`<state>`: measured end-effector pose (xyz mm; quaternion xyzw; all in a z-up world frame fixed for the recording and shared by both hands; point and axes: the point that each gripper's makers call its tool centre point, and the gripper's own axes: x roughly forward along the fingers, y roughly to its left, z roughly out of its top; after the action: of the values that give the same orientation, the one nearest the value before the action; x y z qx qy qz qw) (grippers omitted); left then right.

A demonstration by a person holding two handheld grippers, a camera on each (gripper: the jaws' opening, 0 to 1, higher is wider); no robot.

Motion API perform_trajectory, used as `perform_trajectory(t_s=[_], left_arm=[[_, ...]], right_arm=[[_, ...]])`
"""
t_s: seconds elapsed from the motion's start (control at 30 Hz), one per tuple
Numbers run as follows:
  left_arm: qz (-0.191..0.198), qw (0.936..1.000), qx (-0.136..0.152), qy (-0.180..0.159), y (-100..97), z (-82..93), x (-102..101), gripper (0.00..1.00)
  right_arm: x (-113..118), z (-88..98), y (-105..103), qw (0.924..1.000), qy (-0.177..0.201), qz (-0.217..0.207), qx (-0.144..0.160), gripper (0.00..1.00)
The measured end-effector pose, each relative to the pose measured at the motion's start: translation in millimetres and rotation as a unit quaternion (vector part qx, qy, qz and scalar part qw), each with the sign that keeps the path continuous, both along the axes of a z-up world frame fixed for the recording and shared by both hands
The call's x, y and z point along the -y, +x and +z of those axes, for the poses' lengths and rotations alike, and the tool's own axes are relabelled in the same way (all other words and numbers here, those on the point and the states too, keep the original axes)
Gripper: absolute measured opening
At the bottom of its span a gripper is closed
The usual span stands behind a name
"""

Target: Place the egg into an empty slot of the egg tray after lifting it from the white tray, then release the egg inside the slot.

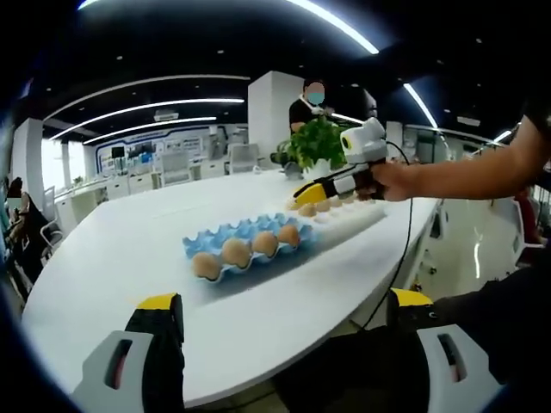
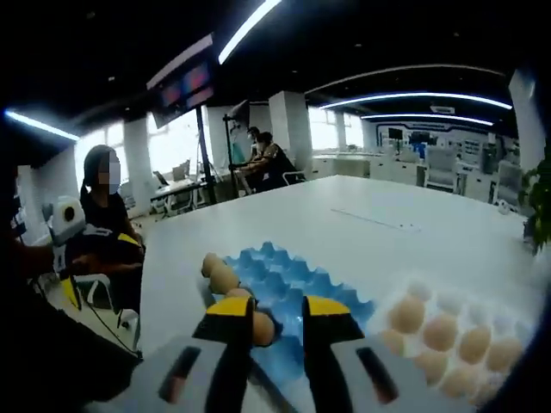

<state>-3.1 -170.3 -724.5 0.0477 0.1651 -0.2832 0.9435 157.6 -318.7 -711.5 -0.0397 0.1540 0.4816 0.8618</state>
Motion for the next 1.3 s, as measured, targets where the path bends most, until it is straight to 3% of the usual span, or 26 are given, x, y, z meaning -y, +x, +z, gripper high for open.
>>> perform_trajectory(t_s=[0.1, 0.17, 0.33, 0.43, 0.47, 0.6, 0.77, 0.9, 1.1, 1.13, 1.27, 1.3], left_arm=[[0.000, 1.0000, 0.007, 0.003, 0.8, 4.4, -0.7, 1.00], [0.004, 0.9999, 0.012, -0.003, 2.9, 5.4, -1.5, 1.00], [0.003, 0.9999, 0.007, -0.007, 1.6, -3.6, 3.2, 1.00], [0.002, 0.9999, 0.006, -0.010, -2.2, -6.9, 6.1, 1.00], [0.001, 0.9999, 0.004, -0.012, -3.3, -8.9, 7.0, 1.00], [0.001, 0.9999, -0.002, -0.012, -4.4, -14.8, 8.1, 1.00], [0.004, 0.9998, 0.001, -0.019, -4.5, -13.9, 8.9, 1.00], [0.003, 0.9998, -0.001, -0.017, -5.8, -16.0, 8.6, 1.00], [0.006, 0.9998, -0.002, -0.017, -8.6, -18.1, 5.1, 1.00], [0.007, 0.9998, -0.003, -0.019, -9.6, -19.1, 4.6, 1.00], [0.005, 0.9998, -0.006, -0.016, -12.6, -21.9, 4.6, 1.00], [0.004, 0.9999, -0.008, -0.014, -13.4, -22.8, 4.5, 1.00]], right_arm=[[16.5, 1.5, 3.4, 0.9997, 0.012, -0.023, -0.005, 0.22], [41.4, 2.0, 7.3, 0.9985, 0.010, -0.054, -0.002, 0.22], [82.7, -3.8, 6.6, 0.9955, 0.002, -0.094, 0.001, 0.22], [116.5, -8.3, 8.4, 0.9903, 0.000, -0.139, 0.001, 0.22], [137.4, -9.4, 10.3, 0.9850, -0.003, -0.172, 0.004, 0.22], [182.2, -7.3, 13.9, 0.9691, -0.018, -0.245, 0.027, 0.22], [229.0, -11.9, 14.9, 0.9483, -0.058, -0.310, 0.033, 0.22], [248.6, -14.4, 15.3, 0.9418, -0.069, -0.328, 0.031, 0.22], [270.0, -35.8, 14.3, 0.9320, -0.112, -0.345, 0.007, 0.22], [273.6, -45.7, 13.7, 0.9299, -0.123, -0.347, -0.011, 0.22], [277.8, -59.2, 15.8, 0.9279, -0.128, -0.349, -0.031, 0.23], [280.4, -68.5, 13.0, 0.9240, -0.143, -0.351, -0.053, 0.24]])
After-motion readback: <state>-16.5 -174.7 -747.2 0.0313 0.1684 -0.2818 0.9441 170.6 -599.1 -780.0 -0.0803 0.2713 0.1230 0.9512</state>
